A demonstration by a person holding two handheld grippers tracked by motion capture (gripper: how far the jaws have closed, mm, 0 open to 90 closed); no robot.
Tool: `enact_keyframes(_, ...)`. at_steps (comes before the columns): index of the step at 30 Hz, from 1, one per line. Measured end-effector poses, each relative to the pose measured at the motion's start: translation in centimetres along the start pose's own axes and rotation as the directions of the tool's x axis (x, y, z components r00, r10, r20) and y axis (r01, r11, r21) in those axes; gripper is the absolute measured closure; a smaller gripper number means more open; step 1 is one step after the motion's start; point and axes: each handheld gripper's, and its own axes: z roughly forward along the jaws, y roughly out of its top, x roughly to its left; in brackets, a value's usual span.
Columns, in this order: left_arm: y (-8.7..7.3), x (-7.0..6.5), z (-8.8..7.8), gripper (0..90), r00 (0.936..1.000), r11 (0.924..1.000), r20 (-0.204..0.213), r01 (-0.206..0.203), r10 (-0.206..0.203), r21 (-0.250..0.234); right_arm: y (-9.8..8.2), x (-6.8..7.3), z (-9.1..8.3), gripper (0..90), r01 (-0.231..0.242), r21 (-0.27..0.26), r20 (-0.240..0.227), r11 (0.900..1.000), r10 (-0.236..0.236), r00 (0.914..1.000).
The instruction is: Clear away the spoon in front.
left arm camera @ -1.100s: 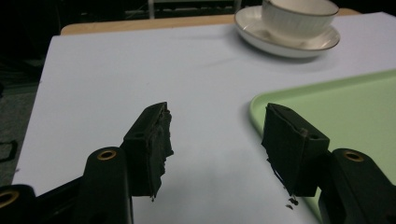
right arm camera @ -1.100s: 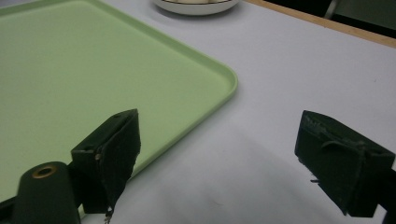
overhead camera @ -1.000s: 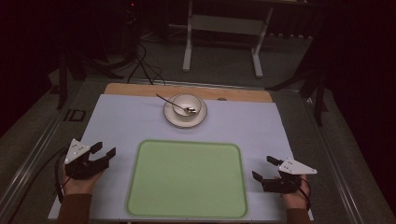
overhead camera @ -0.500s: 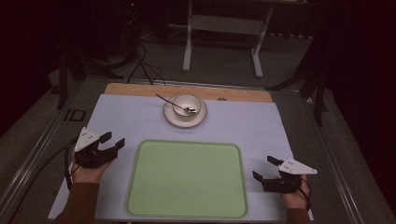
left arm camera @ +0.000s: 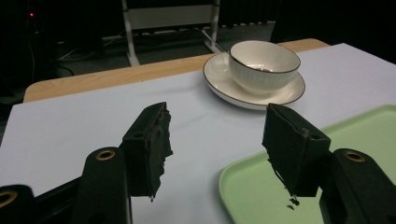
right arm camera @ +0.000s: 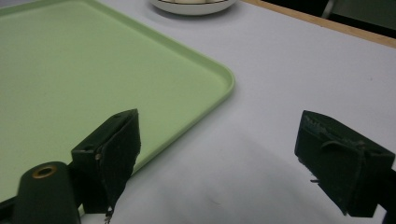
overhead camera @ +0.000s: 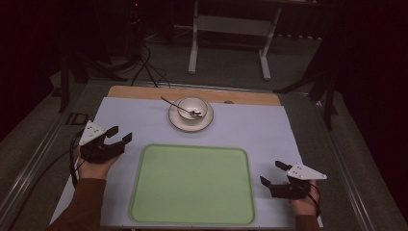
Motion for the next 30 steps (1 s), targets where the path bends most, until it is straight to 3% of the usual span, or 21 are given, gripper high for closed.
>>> enact_keyframes(30,2.9,-1.2,3.8,39.0,0.9994,0.9994,0.009,-0.033,0.032,0.012,0.0,-0.1,0.0,14.1,-0.002,0.005,-0.002,1.0,0.002,1.0)
